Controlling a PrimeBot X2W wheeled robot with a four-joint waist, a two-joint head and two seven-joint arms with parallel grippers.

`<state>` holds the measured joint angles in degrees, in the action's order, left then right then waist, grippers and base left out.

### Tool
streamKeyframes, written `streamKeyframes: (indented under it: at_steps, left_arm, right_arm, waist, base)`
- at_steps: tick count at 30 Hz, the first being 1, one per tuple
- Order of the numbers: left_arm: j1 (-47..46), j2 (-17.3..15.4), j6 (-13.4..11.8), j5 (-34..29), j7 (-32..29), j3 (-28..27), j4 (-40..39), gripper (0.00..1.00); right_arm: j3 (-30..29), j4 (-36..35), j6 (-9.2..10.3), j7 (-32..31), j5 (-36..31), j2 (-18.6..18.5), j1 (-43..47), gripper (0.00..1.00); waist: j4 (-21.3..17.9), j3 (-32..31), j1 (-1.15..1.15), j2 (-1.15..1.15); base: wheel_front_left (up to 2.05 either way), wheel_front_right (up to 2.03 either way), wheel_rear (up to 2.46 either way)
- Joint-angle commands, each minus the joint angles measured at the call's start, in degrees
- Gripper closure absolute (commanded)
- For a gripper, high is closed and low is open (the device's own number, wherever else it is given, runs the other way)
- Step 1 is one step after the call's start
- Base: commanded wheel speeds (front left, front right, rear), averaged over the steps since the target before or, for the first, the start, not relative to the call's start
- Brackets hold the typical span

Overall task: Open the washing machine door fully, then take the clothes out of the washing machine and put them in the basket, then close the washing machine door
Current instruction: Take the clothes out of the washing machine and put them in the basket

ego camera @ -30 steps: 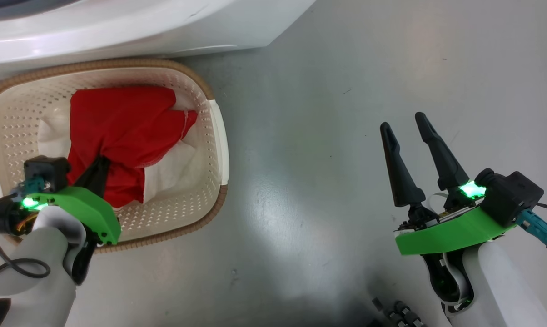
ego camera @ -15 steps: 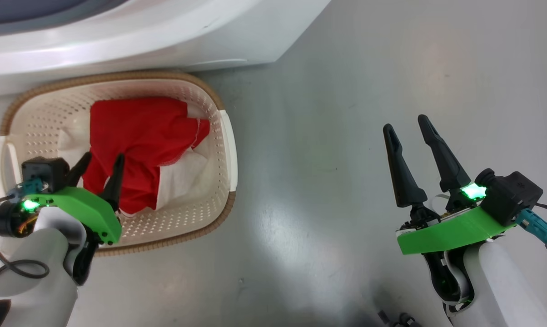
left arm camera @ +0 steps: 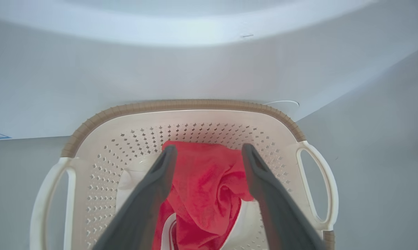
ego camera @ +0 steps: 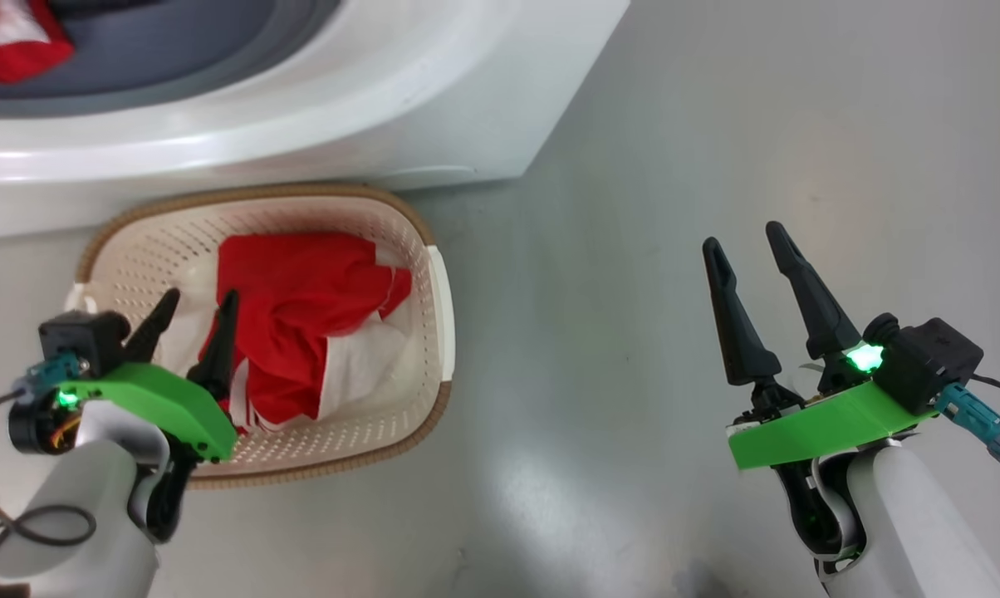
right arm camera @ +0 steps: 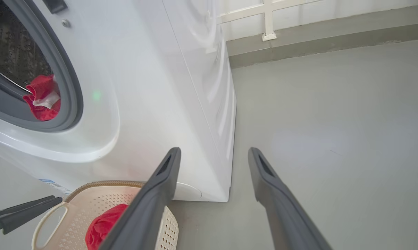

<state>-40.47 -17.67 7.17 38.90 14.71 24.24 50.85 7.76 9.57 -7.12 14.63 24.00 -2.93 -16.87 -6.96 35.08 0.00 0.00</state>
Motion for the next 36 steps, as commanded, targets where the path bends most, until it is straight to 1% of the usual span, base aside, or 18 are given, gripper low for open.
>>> streamKeyframes:
  at_steps: [1, 9, 17, 18, 25, 32, 36]
  left_arm:
    - [2.3, -1.9, 0.3, -1.4, 0.3, -2.8, -1.7, 0.00]
    - [9.3, 0.4, 0.3, -8.1, 0.3, -12.0, -10.1, 0.00]
    - [17.1, 3.2, 0.3, -13.3, 0.3, -18.8, -17.8, 0.00]
    - [17.1, 3.2, 0.3, -13.3, 0.3, -18.8, -17.8, 0.00]
    - [23.2, 5.4, 0.3, -16.7, 0.3, -23.0, -24.3, 0.00]
    - [29.9, 7.1, 0.3, -20.3, 0.3, -26.9, -31.3, 0.00]
    - [33.8, 7.9, 0.3, -22.1, 0.3, -28.3, -35.2, 0.00]
  right_arm:
    - [0.6, -0.8, -0.36, 0.4, -0.5, 0.1, 1.6, 0.00]
    - [-0.1, 1.1, -0.36, 0.4, -1.8, 0.1, 4.6, 0.00]
    - [-1.1, 2.6, -0.36, 0.4, -2.9, 0.1, 8.8, 0.00]
    - [-1.1, 2.6, -0.36, 0.4, -2.9, 0.1, 8.8, 0.00]
    - [-1.4, 3.3, -0.36, 0.4, -3.3, -0.1, 12.3, 0.00]
    - [-1.6, 3.3, -0.36, 0.4, -2.3, -1.2, 15.5, 0.00]
    - [-1.9, 3.2, -0.36, 0.4, -1.8, -1.8, 17.1, 0.00]
  waist:
    - [1.1, -3.3, 0.00, 0.00]
    - [2.6, -11.0, 0.00, 0.00]
    - [4.0, -18.3, 0.00, 0.00]
    - [4.0, -18.3, 0.00, 0.00]
    - [4.4, -23.6, 0.00, 0.00]
    - [4.5, -27.7, 0.00, 0.00]
    - [4.8, -29.5, 0.00, 0.00]
  base:
    - [0.00, 0.00, 0.00]
    - [0.00, 0.00, 0.00]
    - [0.00, 0.00, 0.00]
    - [0.00, 0.00, 0.00]
    - [0.00, 0.00, 0.00]
    - [0.00, 0.00, 0.00]
    - [0.00, 0.00, 0.00]
